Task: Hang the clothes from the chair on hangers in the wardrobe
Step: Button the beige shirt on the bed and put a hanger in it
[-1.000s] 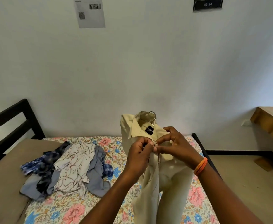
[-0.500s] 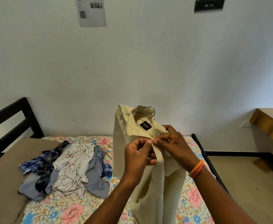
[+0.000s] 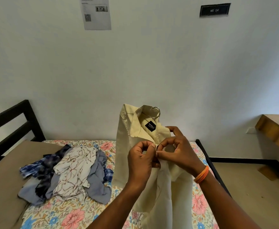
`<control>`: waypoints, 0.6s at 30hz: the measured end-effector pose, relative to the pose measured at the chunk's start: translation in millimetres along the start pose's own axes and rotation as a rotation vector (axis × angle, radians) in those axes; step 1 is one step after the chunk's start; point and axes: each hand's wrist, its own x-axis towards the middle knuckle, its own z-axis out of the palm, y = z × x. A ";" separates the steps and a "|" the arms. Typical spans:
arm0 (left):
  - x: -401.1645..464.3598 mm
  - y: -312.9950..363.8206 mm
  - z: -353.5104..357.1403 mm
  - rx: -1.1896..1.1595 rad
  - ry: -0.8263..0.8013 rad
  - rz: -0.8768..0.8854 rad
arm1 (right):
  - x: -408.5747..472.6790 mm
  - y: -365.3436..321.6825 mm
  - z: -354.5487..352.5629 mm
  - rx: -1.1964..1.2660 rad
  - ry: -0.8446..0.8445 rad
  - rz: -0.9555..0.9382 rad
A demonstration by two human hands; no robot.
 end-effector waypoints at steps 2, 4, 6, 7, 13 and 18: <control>0.0 3.6 -0.9 -0.014 -0.023 -0.002 | -0.6 -3.0 -0.6 -0.078 -0.008 -0.073; -0.2 4.1 -1.4 -0.030 -0.029 -0.013 | -0.2 -3.3 1.9 -0.112 0.030 -0.107; -1.2 3.2 -1.4 -0.042 -0.045 -0.021 | 1.3 -1.6 4.0 -0.097 0.097 -0.095; -1.8 2.7 -1.4 -0.041 -0.055 -0.024 | 1.5 -1.0 4.5 -0.090 0.117 -0.082; 0.1 1.5 -4.9 0.000 -0.040 0.030 | -2.0 -1.5 12.0 0.028 0.074 0.050; 1.3 0.4 -4.4 0.106 0.041 0.079 | -3.7 1.0 22.0 0.284 0.082 0.198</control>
